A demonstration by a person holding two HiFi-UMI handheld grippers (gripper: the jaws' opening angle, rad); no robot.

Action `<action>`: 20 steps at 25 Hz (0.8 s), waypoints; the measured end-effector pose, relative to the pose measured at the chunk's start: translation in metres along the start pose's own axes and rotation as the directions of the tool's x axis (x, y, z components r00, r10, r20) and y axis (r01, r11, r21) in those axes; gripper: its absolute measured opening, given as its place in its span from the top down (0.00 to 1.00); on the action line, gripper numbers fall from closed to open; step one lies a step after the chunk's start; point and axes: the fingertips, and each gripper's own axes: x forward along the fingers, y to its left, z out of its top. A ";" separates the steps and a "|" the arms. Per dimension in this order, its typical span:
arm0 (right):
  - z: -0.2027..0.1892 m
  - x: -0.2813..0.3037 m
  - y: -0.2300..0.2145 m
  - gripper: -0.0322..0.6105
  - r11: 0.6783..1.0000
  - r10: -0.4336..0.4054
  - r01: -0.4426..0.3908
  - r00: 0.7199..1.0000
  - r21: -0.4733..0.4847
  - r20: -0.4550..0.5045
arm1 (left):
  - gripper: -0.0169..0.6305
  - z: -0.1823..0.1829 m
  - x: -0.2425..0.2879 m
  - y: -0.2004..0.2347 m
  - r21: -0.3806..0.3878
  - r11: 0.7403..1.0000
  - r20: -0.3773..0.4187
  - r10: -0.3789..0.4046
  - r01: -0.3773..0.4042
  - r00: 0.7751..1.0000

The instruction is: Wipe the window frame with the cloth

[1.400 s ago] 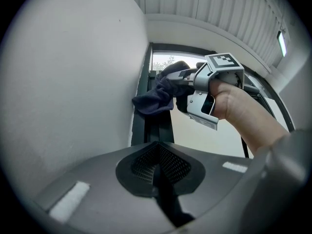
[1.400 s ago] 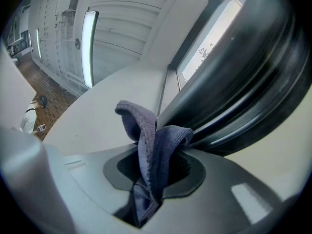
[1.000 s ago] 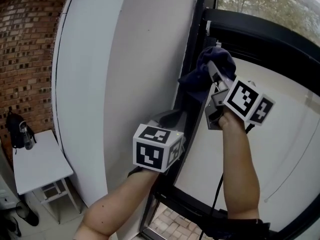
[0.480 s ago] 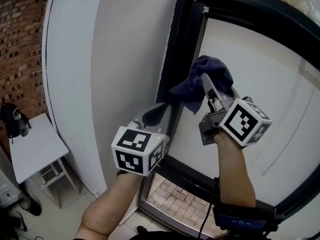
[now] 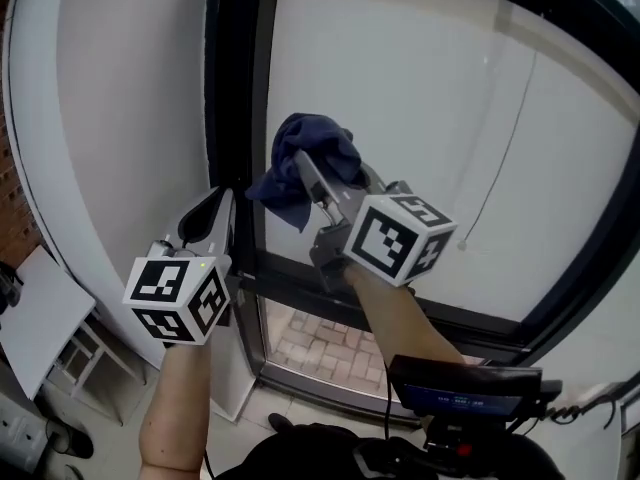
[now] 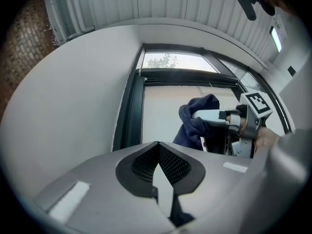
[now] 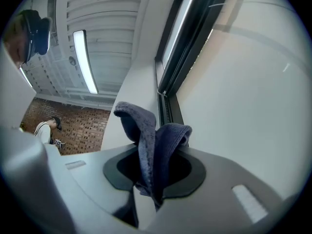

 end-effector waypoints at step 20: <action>-0.043 -0.155 -0.068 0.79 0.975 -0.221 0.220 0.968 -0.015 -0.121 | 0.98 -0.062 0.010 -0.122 -0.051 0.982 -0.076 -0.187 0.183 0.979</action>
